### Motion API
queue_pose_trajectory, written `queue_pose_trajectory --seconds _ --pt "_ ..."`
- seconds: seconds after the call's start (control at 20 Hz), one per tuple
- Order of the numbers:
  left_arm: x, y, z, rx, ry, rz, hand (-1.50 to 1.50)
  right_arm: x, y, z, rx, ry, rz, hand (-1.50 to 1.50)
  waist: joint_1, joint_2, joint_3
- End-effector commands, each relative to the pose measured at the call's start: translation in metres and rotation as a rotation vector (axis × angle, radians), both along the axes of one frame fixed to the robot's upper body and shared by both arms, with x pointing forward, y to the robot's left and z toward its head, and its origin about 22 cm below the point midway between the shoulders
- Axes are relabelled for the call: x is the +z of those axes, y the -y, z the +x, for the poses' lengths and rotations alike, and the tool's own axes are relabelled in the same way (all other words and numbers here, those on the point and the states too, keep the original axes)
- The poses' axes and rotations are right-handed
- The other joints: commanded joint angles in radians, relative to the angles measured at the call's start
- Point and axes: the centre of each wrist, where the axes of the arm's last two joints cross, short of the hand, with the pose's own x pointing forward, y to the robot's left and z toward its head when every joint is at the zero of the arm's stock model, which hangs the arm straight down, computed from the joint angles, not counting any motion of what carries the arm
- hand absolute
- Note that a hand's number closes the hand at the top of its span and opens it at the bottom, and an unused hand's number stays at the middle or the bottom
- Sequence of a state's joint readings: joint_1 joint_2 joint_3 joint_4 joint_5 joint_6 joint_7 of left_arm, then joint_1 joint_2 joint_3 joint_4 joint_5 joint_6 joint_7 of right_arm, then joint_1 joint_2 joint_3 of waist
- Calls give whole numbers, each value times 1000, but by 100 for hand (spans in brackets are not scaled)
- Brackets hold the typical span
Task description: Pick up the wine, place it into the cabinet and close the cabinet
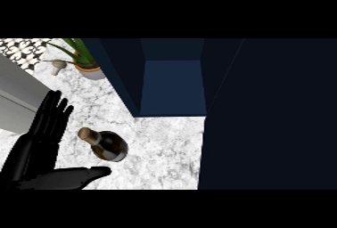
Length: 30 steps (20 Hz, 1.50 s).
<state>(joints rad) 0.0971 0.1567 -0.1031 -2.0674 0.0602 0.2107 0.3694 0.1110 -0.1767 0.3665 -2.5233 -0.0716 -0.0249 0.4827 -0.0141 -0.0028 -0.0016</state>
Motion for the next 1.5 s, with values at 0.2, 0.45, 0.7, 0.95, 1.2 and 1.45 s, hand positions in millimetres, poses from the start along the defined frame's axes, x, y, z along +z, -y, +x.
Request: queue_pose_trajectory --seconds 0.2,0.45,0.7,0.95,1.2,1.45 --pt "-36 -15 10 -2 -44 -1 -150 35 13 -52 40 83 53 -150 0 -2 0" --pt "-66 -17 25 40 -59 11 -150 30 11 -52 43 72 64 -150 -7 -1 1" --pt "-90 -34 32 52 -93 18 -150 34 19 -56 36 68 57 -150 -14 0 1" --pt "-109 -56 28 39 -116 23 -150 32 16 -51 29 90 47 -150 -3 -1 1" --pt "-138 -62 29 5 -122 -15 -150 30 17 -51 30 85 56 -150 -6 0 1" --pt "-173 -33 28 -21 -156 -18 -150 33 17 -55 39 106 63 -150 -20 -1 0"
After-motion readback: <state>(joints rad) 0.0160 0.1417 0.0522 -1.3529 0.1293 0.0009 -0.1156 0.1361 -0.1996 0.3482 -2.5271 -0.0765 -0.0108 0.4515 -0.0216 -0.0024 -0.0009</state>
